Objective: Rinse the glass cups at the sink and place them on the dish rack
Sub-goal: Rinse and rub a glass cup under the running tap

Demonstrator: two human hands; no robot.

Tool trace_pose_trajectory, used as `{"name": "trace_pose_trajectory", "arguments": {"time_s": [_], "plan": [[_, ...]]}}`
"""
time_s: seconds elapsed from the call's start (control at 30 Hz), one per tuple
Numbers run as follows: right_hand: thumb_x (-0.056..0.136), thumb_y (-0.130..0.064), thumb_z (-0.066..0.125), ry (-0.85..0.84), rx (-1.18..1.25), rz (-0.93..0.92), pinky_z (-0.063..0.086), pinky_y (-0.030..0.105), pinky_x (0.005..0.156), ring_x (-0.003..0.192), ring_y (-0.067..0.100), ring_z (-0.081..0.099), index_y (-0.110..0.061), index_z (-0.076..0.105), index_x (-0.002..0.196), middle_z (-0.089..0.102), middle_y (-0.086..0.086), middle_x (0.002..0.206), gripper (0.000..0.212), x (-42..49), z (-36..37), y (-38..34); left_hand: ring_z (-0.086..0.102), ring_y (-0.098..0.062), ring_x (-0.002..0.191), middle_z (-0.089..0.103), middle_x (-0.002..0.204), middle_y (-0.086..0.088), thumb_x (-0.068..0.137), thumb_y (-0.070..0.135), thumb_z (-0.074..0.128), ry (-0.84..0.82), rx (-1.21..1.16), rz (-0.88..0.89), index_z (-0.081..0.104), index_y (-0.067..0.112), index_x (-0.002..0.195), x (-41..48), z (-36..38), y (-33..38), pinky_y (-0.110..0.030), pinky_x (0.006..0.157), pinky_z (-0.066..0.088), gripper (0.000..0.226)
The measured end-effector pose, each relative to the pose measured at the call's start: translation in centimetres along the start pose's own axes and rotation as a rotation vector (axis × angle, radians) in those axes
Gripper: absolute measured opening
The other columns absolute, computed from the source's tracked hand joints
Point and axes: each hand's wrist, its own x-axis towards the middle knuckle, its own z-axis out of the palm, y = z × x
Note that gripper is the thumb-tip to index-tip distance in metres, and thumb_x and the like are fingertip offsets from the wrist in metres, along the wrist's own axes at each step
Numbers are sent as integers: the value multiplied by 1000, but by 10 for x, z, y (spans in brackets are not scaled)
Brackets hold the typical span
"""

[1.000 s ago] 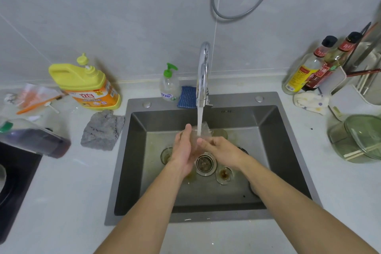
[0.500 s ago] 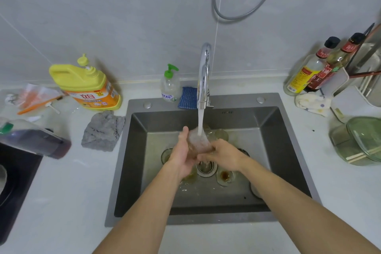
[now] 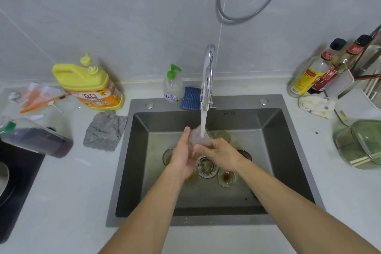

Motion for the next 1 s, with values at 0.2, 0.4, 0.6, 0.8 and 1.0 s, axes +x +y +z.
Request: {"name": "trace_pose_trajectory", "arguments": {"time_s": [0.2, 0.4, 0.6, 0.8, 1.0], "plan": [[92, -50, 72, -23, -151, -67, 53, 50, 106, 111, 11, 71, -33, 76, 117, 77, -15, 114, 31, 0, -2, 15, 76, -34, 98, 76, 119, -20, 104, 58, 49, -30, -129, -39, 73, 6, 123, -4, -2, 7, -42, 87, 59, 60], [100, -42, 65, 89, -186, -99, 54, 42, 102, 100, 7, 72, -37, 78, 101, 78, -13, 103, 14, -1, 2, 10, 77, -28, 102, 79, 111, -16, 99, 55, 60, -51, -141, 10, 75, 6, 117, -1, 1, -6, -38, 91, 56, 54], [100, -45, 62, 34, -391, -165, 49, 39, 110, 117, 10, 66, -27, 72, 124, 73, -10, 124, 32, 0, -7, 6, 77, -28, 98, 76, 120, -19, 98, 62, 57, -66, -152, -13, 77, 8, 119, 1, 1, -3, -37, 84, 60, 61], [96, -62, 60, -13, -140, -18, 57, 47, 97, 99, 18, 74, -37, 74, 96, 78, -7, 97, 29, 5, -7, 11, 76, -29, 107, 77, 119, -16, 91, 58, 70, -8, -63, 45, 64, 14, 137, 4, 1, 2, -40, 90, 60, 64], [90, -72, 58, -10, -170, -26, 55, 45, 104, 104, 14, 74, -43, 76, 103, 78, -18, 105, 37, 6, -9, 11, 74, -26, 113, 77, 121, -16, 100, 62, 52, -22, -67, -4, 69, 8, 132, -4, 3, -2, -36, 93, 54, 65]]}}
